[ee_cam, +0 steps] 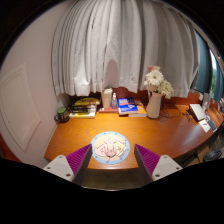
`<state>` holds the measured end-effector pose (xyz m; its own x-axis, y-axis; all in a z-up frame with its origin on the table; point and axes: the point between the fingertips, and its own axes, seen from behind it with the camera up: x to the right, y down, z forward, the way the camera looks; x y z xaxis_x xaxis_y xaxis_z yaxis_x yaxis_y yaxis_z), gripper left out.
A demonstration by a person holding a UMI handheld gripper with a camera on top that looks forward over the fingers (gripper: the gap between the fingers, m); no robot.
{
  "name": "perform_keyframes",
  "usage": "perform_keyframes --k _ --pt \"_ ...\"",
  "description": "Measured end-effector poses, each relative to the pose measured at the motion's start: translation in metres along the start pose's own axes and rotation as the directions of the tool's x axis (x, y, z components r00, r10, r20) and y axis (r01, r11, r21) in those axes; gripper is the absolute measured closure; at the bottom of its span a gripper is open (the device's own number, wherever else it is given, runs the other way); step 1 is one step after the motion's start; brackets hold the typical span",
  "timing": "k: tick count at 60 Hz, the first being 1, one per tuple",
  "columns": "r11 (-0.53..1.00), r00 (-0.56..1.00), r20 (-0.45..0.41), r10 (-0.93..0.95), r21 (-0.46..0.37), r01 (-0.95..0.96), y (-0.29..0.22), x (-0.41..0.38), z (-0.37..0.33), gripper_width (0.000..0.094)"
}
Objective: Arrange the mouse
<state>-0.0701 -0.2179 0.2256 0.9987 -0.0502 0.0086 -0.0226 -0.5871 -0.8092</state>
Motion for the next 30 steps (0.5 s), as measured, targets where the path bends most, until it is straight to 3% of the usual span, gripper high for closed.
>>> perform_keyframes --k 11,21,30 --pt "0.999 1.000 0.012 0.009 0.035 -0.009 0.006 -0.002 -0.029 0.0092" --pt "1.000 1.000 -0.012 -0.012 -0.010 0.012 0.034 0.003 -0.030 0.0092" --pt "1.000 1.000 -0.002 0.002 -0.002 -0.002 0.036 -0.002 -0.031 0.0094"
